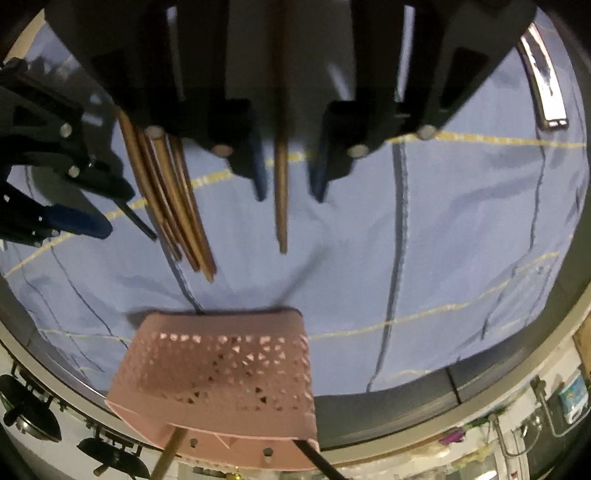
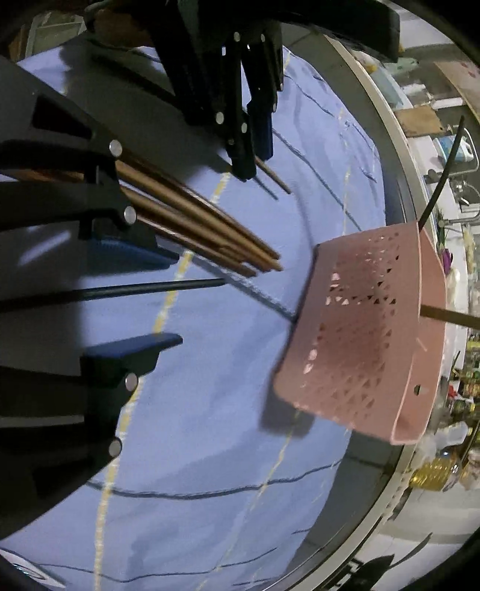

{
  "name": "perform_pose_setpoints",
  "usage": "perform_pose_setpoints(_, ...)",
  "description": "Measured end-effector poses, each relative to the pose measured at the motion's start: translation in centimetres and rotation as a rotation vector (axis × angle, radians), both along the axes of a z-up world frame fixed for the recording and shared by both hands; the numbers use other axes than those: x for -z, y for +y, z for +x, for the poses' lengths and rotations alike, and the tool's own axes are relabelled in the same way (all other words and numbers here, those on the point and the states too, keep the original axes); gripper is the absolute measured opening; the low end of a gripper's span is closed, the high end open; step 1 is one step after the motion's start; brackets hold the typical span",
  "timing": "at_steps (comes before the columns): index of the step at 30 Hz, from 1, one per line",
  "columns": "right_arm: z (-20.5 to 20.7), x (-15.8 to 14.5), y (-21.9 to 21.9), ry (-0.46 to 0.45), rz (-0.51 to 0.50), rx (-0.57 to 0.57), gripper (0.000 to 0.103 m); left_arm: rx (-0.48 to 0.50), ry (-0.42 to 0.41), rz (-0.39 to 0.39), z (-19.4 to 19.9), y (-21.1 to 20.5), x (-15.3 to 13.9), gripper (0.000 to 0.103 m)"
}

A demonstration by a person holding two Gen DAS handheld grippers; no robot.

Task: Organize utensils
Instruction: 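Lift the chopstick with the left tool and drop it into the caddy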

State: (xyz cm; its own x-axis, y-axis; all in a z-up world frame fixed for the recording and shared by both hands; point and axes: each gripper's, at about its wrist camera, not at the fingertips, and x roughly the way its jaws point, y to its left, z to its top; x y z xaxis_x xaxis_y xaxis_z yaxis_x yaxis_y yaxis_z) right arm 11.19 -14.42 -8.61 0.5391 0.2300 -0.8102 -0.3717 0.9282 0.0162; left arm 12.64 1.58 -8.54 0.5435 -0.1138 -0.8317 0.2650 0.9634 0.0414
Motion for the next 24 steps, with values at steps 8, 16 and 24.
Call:
perform_pose_setpoints(8, -0.2, -0.7, -1.6, 0.020, 0.113, 0.021, 0.005, 0.001, 0.058, -0.165, -0.3, 1.5, -1.4, 0.005)
perform_pose_setpoints(16, -5.3, -8.1, -3.8, -0.212, 0.268, 0.029, 0.005, 0.040, -0.089, -0.287, -4.7, 2.8, -8.2, 0.005)
perform_pose_setpoints(24, -9.0, -13.2, -5.3, -0.419, 0.378, 0.046, 0.005, 0.081, -0.287, -0.326, -8.8, 3.2, -14.1, 0.005)
